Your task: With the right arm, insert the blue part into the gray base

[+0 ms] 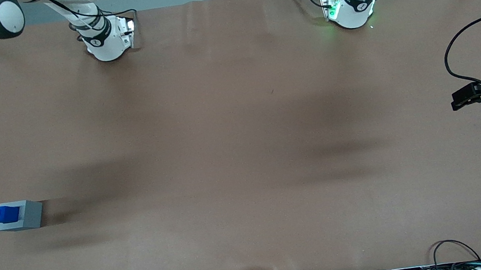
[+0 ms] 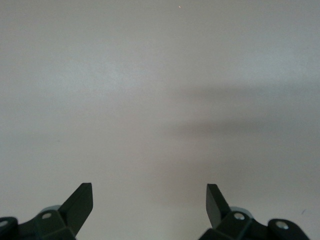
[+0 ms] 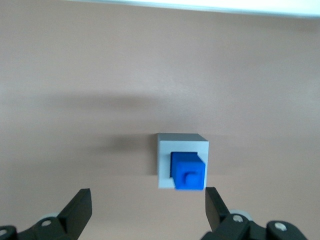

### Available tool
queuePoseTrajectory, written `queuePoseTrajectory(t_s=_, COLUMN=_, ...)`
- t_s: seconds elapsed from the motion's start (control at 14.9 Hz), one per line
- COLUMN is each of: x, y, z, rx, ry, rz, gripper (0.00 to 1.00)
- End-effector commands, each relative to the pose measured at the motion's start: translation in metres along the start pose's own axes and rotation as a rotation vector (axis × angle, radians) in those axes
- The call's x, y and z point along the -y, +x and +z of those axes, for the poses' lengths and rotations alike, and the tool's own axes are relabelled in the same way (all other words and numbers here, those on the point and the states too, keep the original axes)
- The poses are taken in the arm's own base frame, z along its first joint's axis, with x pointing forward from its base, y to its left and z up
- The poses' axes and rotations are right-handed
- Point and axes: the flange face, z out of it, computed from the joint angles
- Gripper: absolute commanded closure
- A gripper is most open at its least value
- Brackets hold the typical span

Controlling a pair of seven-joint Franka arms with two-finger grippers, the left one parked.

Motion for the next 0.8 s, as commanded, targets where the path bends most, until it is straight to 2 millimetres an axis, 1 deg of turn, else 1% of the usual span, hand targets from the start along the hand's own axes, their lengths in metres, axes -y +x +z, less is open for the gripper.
queuePoseTrajectory(t_s=0.0, x=0.031, y=-0.026, z=-0.059, rx=0.046, ry=-0.001, rz=0.069, gripper=0.00)
queuePoseTrajectory(t_s=0.07, x=0.040, y=-0.033, z=-0.078, rx=0.043, ry=0.002, rz=0.065, gripper=0.00)
queuePoseTrajectory(t_s=0.2, x=0.062, y=-0.049, z=-0.111, rx=0.048, ry=0.013, rz=0.050, gripper=0.00)
queuePoseTrajectory(t_s=0.27, x=0.078, y=-0.061, z=-0.121, rx=0.058, ry=0.020, rz=0.063, gripper=0.00)
queuePoseTrajectory(t_s=0.33, x=0.089, y=-0.075, z=-0.124, rx=0.059, ry=0.048, rz=0.075, gripper=0.00)
queuePoseTrajectory(t_s=0.4, x=0.105, y=-0.083, z=-0.122, rx=0.034, ry=0.049, rz=0.069, gripper=0.00)
queuePoseTrajectory(t_s=0.6, x=0.130, y=-0.120, z=-0.114, rx=-0.009, ry=0.049, rz=0.073, gripper=0.00)
queuePoseTrajectory(t_s=0.74, x=0.141, y=-0.141, z=-0.128, rx=-0.014, ry=0.050, rz=0.070, gripper=0.00)
